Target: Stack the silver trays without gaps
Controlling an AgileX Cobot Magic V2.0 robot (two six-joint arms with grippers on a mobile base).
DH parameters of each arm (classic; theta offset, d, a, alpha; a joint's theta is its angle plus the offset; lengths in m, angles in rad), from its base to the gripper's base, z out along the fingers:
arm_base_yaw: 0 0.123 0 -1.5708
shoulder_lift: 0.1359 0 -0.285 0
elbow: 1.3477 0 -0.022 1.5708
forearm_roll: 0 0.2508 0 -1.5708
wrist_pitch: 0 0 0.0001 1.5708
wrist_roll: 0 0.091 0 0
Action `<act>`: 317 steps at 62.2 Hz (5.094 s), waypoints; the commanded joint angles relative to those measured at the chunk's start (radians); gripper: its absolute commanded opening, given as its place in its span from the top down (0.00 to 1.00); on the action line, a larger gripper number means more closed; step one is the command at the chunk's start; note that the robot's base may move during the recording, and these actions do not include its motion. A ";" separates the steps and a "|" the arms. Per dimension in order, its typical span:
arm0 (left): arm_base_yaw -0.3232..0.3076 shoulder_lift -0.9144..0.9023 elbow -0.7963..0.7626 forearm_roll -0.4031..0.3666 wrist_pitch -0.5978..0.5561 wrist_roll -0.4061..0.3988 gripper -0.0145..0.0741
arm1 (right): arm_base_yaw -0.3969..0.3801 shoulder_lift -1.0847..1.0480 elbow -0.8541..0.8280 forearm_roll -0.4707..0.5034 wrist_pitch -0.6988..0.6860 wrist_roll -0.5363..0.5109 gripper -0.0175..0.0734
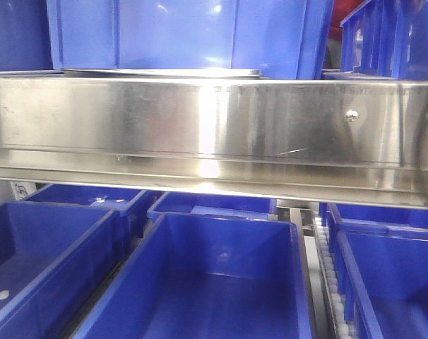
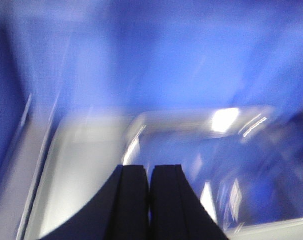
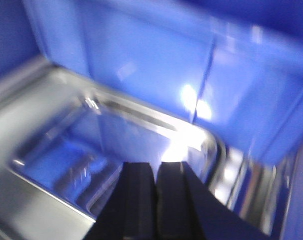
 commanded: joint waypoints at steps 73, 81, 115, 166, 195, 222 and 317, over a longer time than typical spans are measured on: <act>-0.017 -0.564 0.912 -0.004 -0.655 0.007 0.83 | 0.010 -0.409 0.672 -0.109 -0.668 -0.006 0.90; -0.005 -0.564 0.912 0.090 -0.655 0.197 0.83 | 0.010 -0.409 0.672 -0.109 -0.687 -0.006 0.90; 0.242 -1.032 0.913 -0.148 -0.196 0.200 0.83 | 0.010 -0.409 0.672 -0.109 -0.727 -0.006 0.90; 0.296 -1.167 1.164 -0.099 -0.481 0.137 0.83 | 0.010 -0.409 0.672 -0.109 -0.757 -0.006 0.90; 0.226 -1.167 1.164 0.070 -0.395 -0.175 0.83 | 0.010 -0.409 0.672 -0.109 -0.757 -0.006 0.90; 0.288 -1.167 1.164 0.135 -0.512 -0.157 0.83 | 0.010 -0.409 0.672 -0.109 -0.757 -0.006 0.90; 0.318 -1.167 1.164 0.204 -0.440 -0.167 0.83 | 0.010 -0.409 0.672 -0.109 -0.757 -0.006 0.90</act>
